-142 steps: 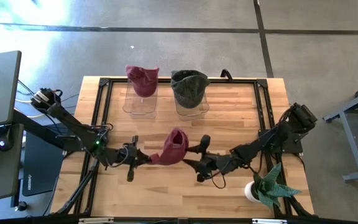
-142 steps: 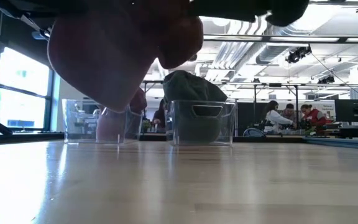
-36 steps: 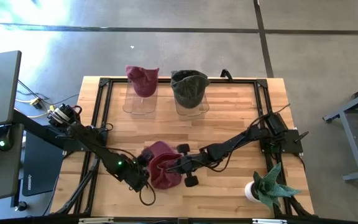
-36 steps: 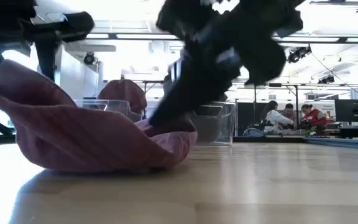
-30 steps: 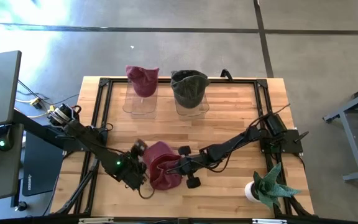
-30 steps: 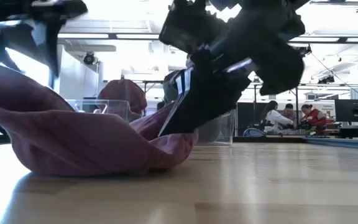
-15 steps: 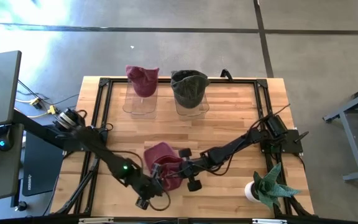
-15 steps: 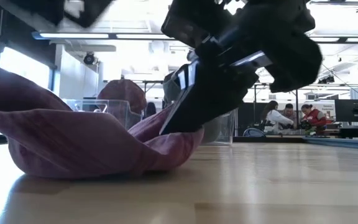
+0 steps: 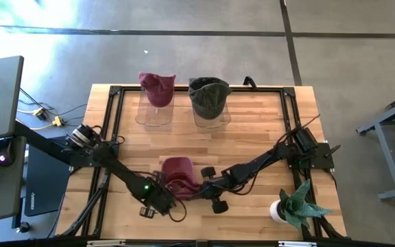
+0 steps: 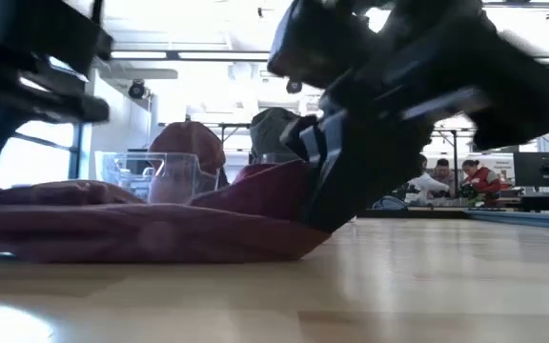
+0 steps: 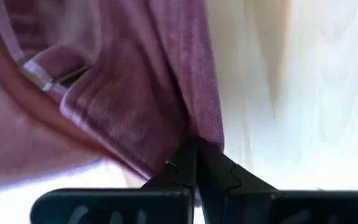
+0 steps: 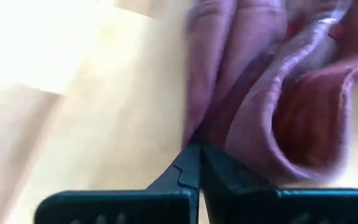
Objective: Pick & Place hat
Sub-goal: Put the red cap into the left transparent bin
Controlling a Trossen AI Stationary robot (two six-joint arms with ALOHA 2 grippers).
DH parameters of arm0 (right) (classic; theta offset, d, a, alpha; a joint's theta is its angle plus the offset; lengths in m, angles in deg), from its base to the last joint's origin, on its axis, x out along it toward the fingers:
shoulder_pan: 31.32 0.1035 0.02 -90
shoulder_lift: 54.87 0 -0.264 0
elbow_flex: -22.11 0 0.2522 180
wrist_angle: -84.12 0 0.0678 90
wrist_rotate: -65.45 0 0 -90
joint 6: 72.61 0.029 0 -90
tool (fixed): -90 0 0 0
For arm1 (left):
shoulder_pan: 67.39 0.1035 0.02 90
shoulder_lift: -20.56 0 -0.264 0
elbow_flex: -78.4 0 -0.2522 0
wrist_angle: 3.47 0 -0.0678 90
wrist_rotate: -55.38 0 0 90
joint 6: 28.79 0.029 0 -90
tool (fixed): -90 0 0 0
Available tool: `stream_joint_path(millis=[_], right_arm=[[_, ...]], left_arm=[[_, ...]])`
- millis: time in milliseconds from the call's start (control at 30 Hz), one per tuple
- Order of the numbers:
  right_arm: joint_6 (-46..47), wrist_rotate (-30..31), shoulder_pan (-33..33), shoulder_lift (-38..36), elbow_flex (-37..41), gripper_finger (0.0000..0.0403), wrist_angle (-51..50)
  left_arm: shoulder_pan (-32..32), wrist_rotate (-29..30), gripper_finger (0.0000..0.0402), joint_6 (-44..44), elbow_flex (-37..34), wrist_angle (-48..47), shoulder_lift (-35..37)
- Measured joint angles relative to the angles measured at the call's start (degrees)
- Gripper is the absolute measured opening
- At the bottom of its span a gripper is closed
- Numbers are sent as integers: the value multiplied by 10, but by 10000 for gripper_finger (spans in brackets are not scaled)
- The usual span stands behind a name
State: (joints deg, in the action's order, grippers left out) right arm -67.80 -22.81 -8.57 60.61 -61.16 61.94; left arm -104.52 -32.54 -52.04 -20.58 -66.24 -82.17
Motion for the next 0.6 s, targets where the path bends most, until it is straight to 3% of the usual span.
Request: stream_joint_path(millis=[200,467,600], right_arm=[[-32,4,12,-21,2,3,59],[-27,23,15,-26,1,2,123],[-25,51,9,-6,1,1,130]], left_arm=[[-6,40,2,-11,26,-26,31],[-3,149,2,-14,33,107,39],[16,139,2,-38,9,127,14]])
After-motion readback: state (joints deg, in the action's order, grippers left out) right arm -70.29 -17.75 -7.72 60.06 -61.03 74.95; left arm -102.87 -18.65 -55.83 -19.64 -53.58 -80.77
